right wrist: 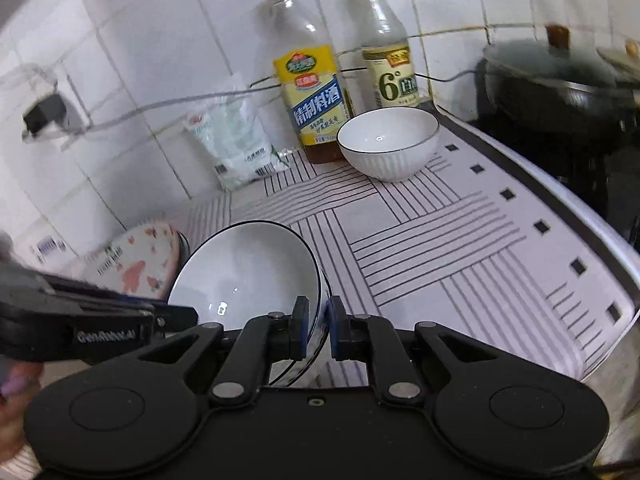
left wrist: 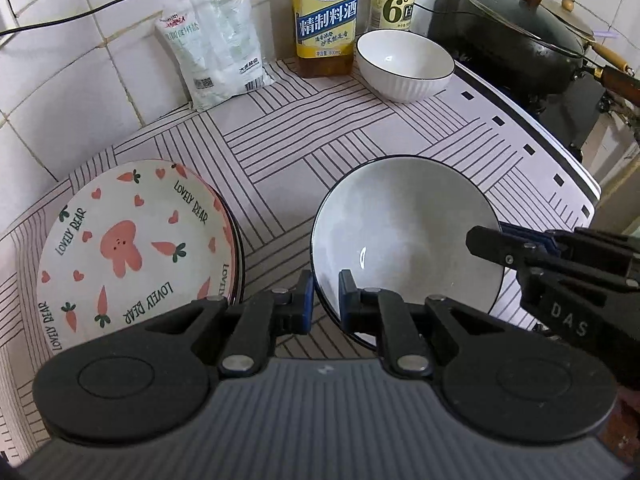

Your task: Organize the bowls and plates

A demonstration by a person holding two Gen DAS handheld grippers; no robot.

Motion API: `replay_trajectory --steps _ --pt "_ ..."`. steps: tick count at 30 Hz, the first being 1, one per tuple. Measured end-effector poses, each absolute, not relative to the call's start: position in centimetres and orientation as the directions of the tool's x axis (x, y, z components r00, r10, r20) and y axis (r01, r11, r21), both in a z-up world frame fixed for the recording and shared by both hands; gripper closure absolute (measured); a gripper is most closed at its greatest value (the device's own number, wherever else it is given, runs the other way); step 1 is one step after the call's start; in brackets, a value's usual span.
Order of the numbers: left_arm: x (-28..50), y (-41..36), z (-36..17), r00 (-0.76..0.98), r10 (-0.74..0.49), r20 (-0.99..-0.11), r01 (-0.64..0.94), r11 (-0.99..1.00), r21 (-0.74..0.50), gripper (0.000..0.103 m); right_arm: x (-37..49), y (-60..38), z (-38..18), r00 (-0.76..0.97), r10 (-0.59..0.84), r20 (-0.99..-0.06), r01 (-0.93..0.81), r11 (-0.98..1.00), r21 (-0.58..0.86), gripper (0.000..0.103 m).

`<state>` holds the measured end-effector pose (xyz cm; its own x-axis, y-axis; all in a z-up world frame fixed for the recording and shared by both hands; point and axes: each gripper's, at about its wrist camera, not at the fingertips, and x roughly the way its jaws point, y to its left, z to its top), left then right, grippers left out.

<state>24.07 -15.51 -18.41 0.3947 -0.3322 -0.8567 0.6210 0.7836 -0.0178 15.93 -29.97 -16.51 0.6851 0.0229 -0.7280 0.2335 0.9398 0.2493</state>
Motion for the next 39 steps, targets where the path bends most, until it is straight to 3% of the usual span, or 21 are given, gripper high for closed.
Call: replay_trajectory --steps 5,9,12,18,27,30,36,39 --pt "25.6 -14.9 -18.0 0.323 -0.36 -0.875 0.596 0.796 -0.107 0.088 16.0 -30.3 -15.7 0.683 0.039 -0.729 0.205 0.949 0.242 0.085" --pt "26.0 -15.4 -15.8 0.359 -0.34 -0.869 0.601 0.796 -0.063 0.083 14.9 -31.5 -13.8 0.745 0.054 -0.665 0.187 0.94 0.285 0.055" --pt "26.4 -15.7 -14.1 0.361 -0.375 -0.854 0.617 0.783 -0.084 0.071 14.7 -32.5 -12.7 0.772 0.055 -0.633 0.154 0.95 0.27 0.051" --pt "28.2 -16.0 -12.9 0.388 -0.43 -0.815 0.619 0.777 -0.116 0.066 13.8 -34.6 -10.1 0.837 0.097 -0.538 0.099 0.941 0.323 0.039" --pt "33.3 -20.2 -13.4 0.344 -0.518 -0.783 0.601 0.762 -0.24 0.057 16.8 -36.8 -11.8 0.824 0.054 -0.564 0.093 0.969 0.228 0.037" --pt "34.8 -21.5 -13.4 0.339 -0.547 -0.765 0.58 0.762 -0.288 0.051 18.9 -37.8 -13.3 0.794 0.019 -0.607 0.12 0.975 0.188 0.03" --pt "37.8 -23.8 -15.2 0.316 -0.573 -0.756 0.567 0.753 -0.334 0.043 23.0 -40.2 -17.2 0.777 -0.007 -0.629 0.141 0.977 0.162 0.025" --pt "39.2 -24.8 -16.7 0.31 -0.576 -0.756 0.554 0.756 -0.349 0.042 24.7 -41.3 -19.4 0.787 -0.02 -0.616 0.177 0.964 0.196 0.014"
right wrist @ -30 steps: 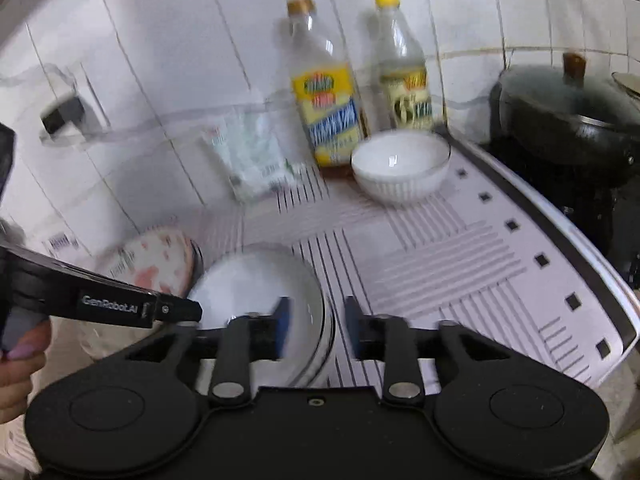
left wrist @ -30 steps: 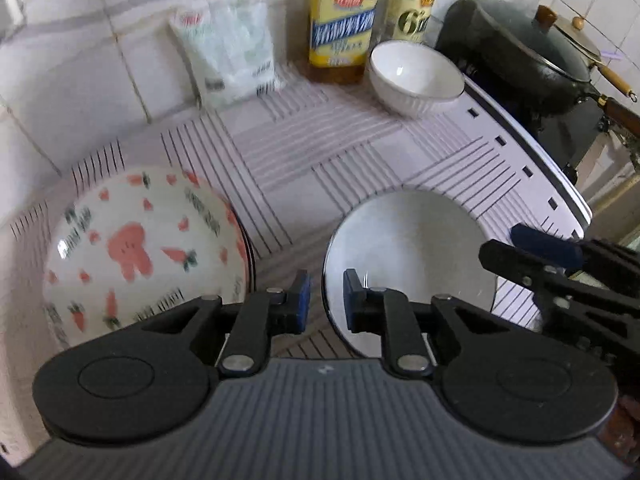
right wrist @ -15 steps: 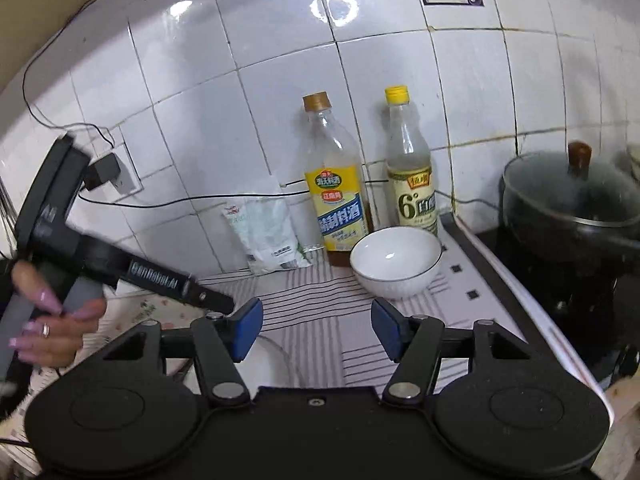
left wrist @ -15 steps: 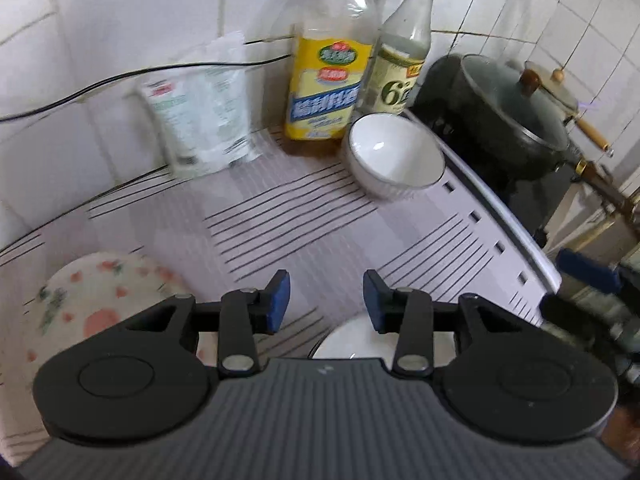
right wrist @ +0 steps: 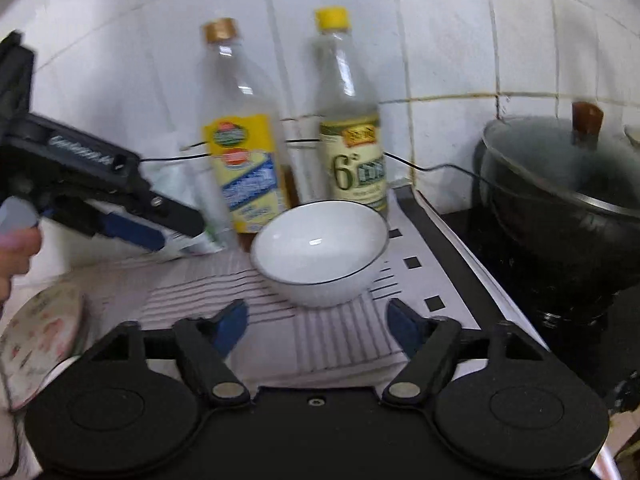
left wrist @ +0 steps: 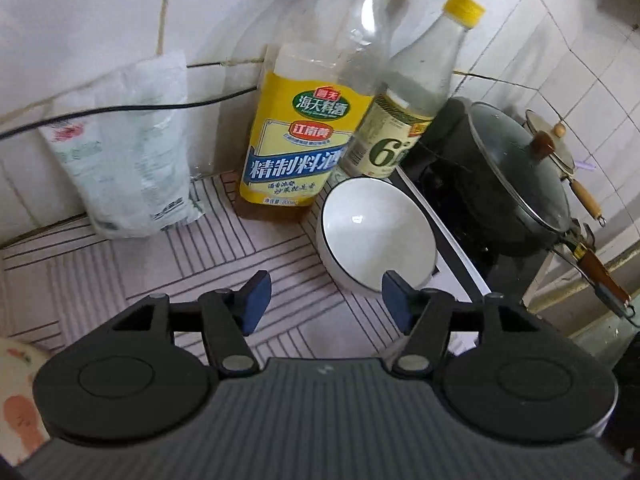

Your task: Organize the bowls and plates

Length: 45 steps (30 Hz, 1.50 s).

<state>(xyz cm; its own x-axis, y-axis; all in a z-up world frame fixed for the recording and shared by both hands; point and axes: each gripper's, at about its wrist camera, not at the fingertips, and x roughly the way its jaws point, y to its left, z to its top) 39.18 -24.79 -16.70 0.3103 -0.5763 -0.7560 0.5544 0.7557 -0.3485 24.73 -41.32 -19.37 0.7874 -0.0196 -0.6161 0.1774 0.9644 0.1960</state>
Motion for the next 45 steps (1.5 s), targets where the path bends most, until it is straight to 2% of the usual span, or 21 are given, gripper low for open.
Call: replay_trajectory --steps 6,13,15,16,19,23,28,35,43,45 --pt "41.5 -27.4 -19.9 0.279 -0.555 -0.784 0.554 0.76 -0.341 0.042 27.6 -41.3 -22.3 0.771 -0.042 -0.636 0.181 0.971 0.155 0.012" --pt "42.1 -29.6 -21.9 0.265 -0.534 -0.803 0.598 0.744 -0.298 0.045 30.4 -40.0 -24.0 0.744 -0.074 -0.664 0.12 0.993 0.023 0.012" --pt "42.2 -29.8 -22.1 0.273 -0.527 -0.805 0.594 0.75 -0.29 0.055 30.7 -39.9 -24.2 0.747 -0.093 -0.659 0.113 0.993 -0.012 0.012" --pt "42.4 -29.8 -22.3 0.274 -0.525 -0.805 0.587 0.755 -0.293 0.055 30.8 -40.0 -24.2 0.754 -0.107 -0.648 0.121 0.992 -0.022 0.012" --pt "43.2 -29.7 -22.5 0.258 -0.536 -0.804 0.548 0.767 -0.335 0.065 30.7 -40.5 -24.2 0.76 -0.074 -0.646 0.115 0.993 0.022 0.01" --pt "43.5 -29.8 -22.6 0.24 -0.567 -0.788 0.549 0.749 -0.371 0.087 30.8 -40.0 -24.1 0.78 -0.075 -0.621 0.071 0.997 -0.032 0.009" --pt "43.3 -29.9 -22.5 0.24 -0.564 -0.79 0.548 0.75 -0.369 0.088 31.8 -40.4 -24.5 0.778 -0.048 -0.626 0.065 0.998 0.004 0.006" --pt "40.9 -30.2 -21.7 0.287 -0.511 -0.811 0.613 0.748 -0.254 0.089 30.9 -39.8 -23.7 0.763 -0.02 -0.646 0.048 0.999 0.025 0.007" --pt "37.2 -26.5 -18.3 0.338 -0.578 -0.743 0.638 0.721 -0.271 0.087 27.5 -37.8 -20.3 0.822 -0.004 -0.569 0.009 1.0 0.006 0.007" --pt "36.4 -25.6 -17.2 0.341 -0.59 -0.732 0.646 0.712 -0.273 0.087 26.8 -36.7 -19.2 0.835 -0.03 -0.549 0.002 0.999 -0.053 0.007"
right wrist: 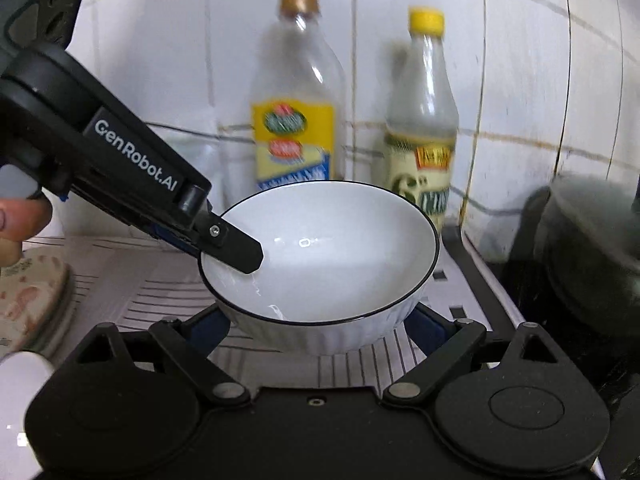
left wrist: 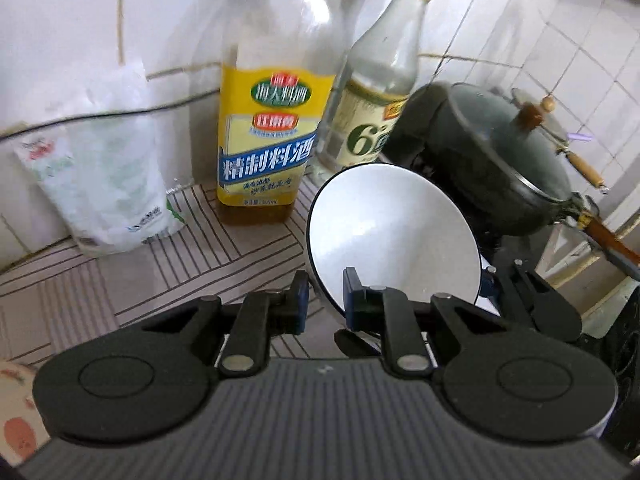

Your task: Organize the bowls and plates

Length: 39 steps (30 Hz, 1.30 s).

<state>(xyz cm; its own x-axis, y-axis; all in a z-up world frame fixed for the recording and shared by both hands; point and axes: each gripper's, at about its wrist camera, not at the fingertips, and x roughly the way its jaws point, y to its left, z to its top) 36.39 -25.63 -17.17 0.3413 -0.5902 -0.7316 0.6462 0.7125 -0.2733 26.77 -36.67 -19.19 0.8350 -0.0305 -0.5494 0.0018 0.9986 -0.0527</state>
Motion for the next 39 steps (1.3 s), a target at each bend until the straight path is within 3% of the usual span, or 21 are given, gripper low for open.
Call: replay_trajectory --steps 5,18,39 --pt "34.7 -22.8 -14.2 0.335 -0.613 -0.715 0.649 0.701 -0.297 0.087 25.1 -34.8 -16.4 0.852 -0.021 -0.524 -0.03 0.996 -0.088 0.007" --pt "29.1 -17.4 -9.4 0.36 -0.555 -0.75 0.699 0.693 -0.177 0.087 19.8 -29.3 -12.8 0.885 0.022 -0.465 -0.071 0.994 -0.088 0.007" --pt "25.0 -14.2 -14.5 0.262 -0.476 -0.839 0.63 0.743 -0.225 0.087 14.2 -26.6 -15.0 0.82 0.131 -0.558 -0.143 0.989 0.022 0.006"
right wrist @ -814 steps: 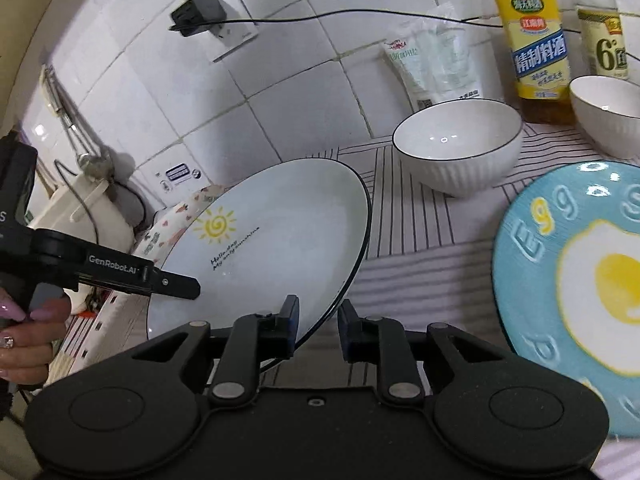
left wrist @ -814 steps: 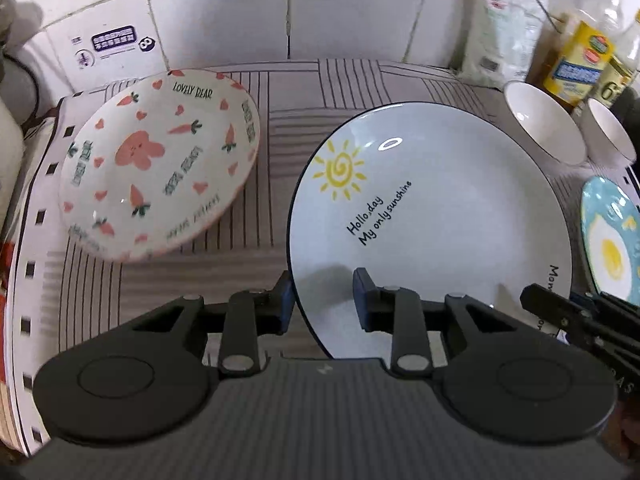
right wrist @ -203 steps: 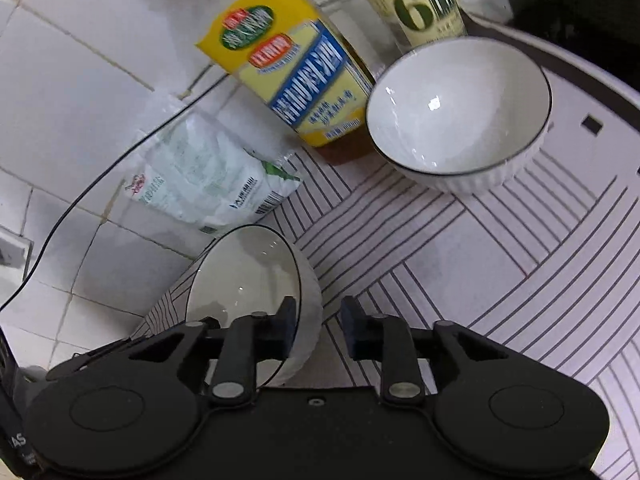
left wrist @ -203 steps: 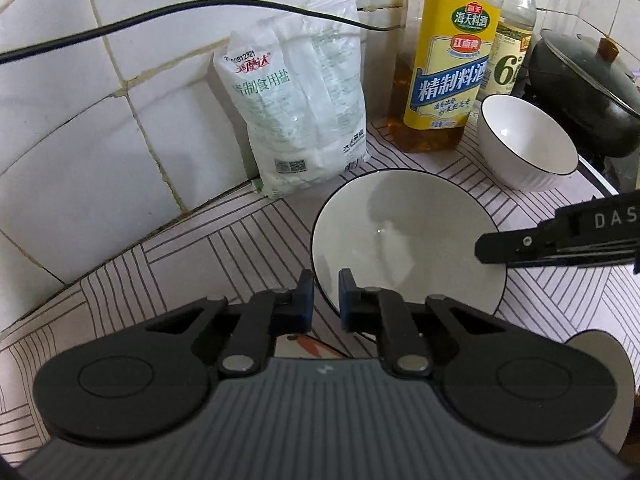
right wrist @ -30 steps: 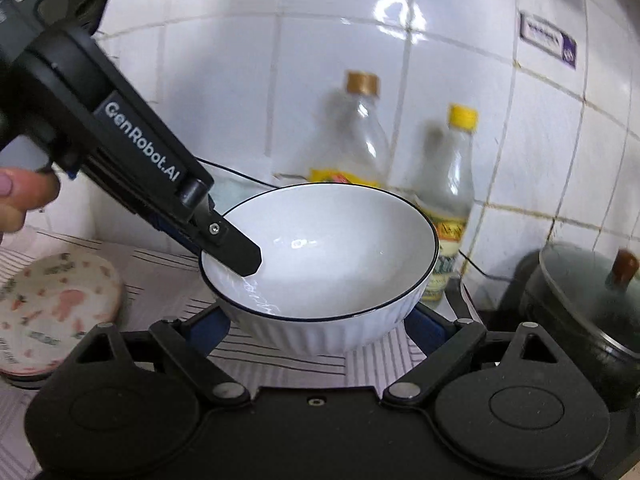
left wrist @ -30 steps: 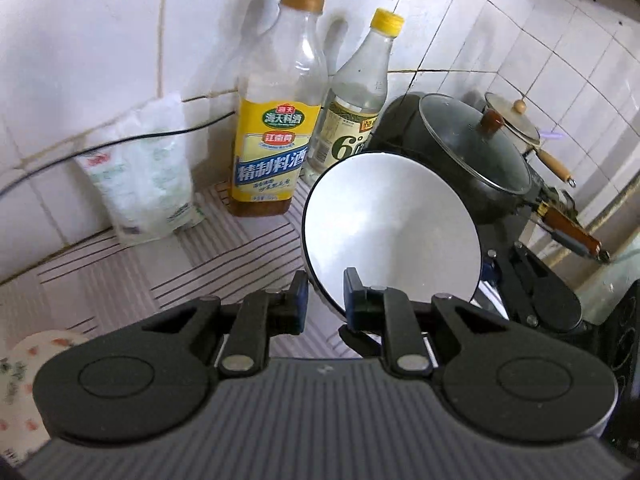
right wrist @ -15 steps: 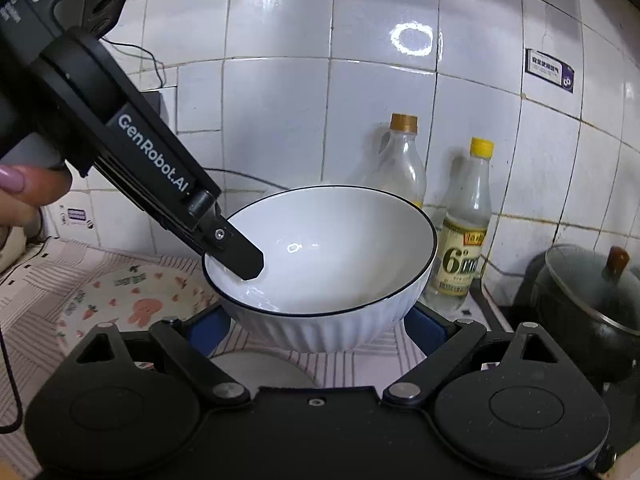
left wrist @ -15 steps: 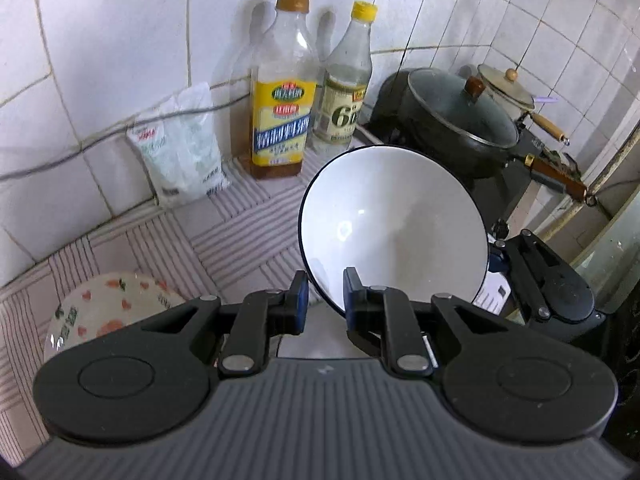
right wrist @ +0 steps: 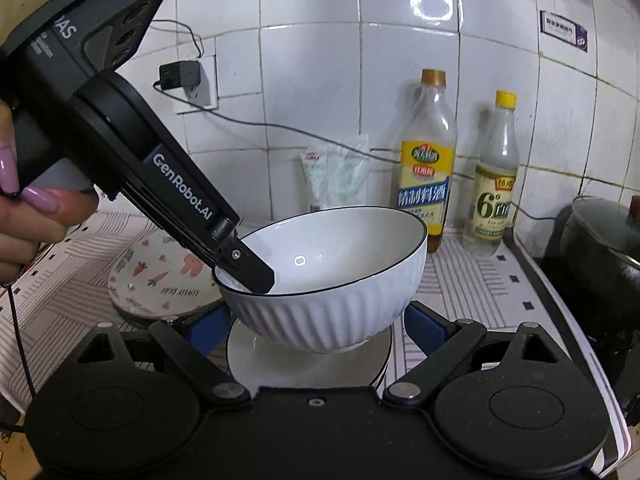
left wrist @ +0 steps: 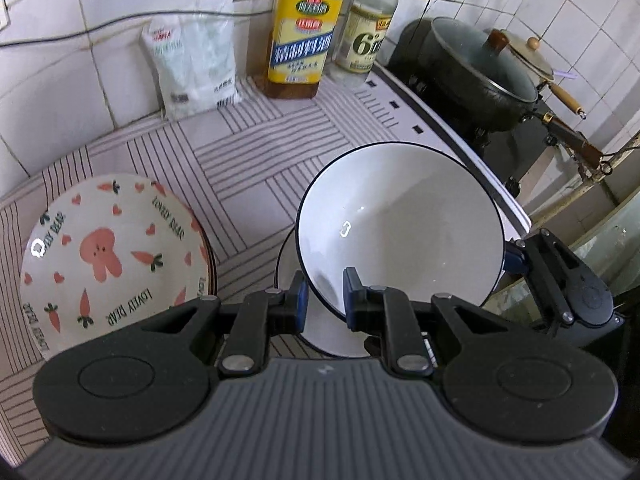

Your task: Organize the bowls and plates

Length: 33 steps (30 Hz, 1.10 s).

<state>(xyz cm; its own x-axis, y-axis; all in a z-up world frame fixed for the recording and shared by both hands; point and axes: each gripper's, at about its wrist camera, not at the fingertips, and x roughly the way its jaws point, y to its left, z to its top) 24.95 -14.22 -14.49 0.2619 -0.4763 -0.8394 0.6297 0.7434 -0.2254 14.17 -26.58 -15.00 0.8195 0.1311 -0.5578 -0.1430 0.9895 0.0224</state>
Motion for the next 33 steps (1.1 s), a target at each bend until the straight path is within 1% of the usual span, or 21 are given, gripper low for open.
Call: replay_trajectory --steps 5,9,13,22,28,33 --pt "24.9 -13.9 -15.6 0.247 -0.455 -0.855 0.616 0.755 -0.224 0.087 14.1 -26.4 -15.5 0.794 0.153 -0.588 -0.165 0.986 0.034 0.007" --pt "24.7 -14.1 -16.4 0.229 -0.423 -0.877 0.63 0.751 -0.198 0.087 14.0 -26.3 -15.9 0.776 0.164 -0.609 -0.18 0.983 0.037 0.007" --pt "24.5 -14.3 -16.9 0.246 -0.405 -0.881 0.628 0.759 -0.173 0.087 14.2 -25.6 -16.1 0.768 0.131 -0.627 -0.186 0.982 -0.023 0.007" --pt "24.0 -14.9 -17.6 0.298 -0.343 -0.891 0.638 0.766 -0.081 0.087 14.8 -25.0 -17.0 0.741 0.079 -0.667 -0.191 0.977 -0.096 0.006" --pt "23.6 -15.0 -17.9 0.326 -0.336 -0.883 0.631 0.773 -0.061 0.087 14.6 -24.4 -17.2 0.754 0.052 -0.655 -0.197 0.969 -0.149 0.005" --pt "23.5 -14.8 -18.2 0.334 -0.341 -0.879 0.613 0.787 -0.072 0.087 14.2 -24.0 -17.4 0.769 0.024 -0.639 -0.187 0.964 -0.19 0.005"
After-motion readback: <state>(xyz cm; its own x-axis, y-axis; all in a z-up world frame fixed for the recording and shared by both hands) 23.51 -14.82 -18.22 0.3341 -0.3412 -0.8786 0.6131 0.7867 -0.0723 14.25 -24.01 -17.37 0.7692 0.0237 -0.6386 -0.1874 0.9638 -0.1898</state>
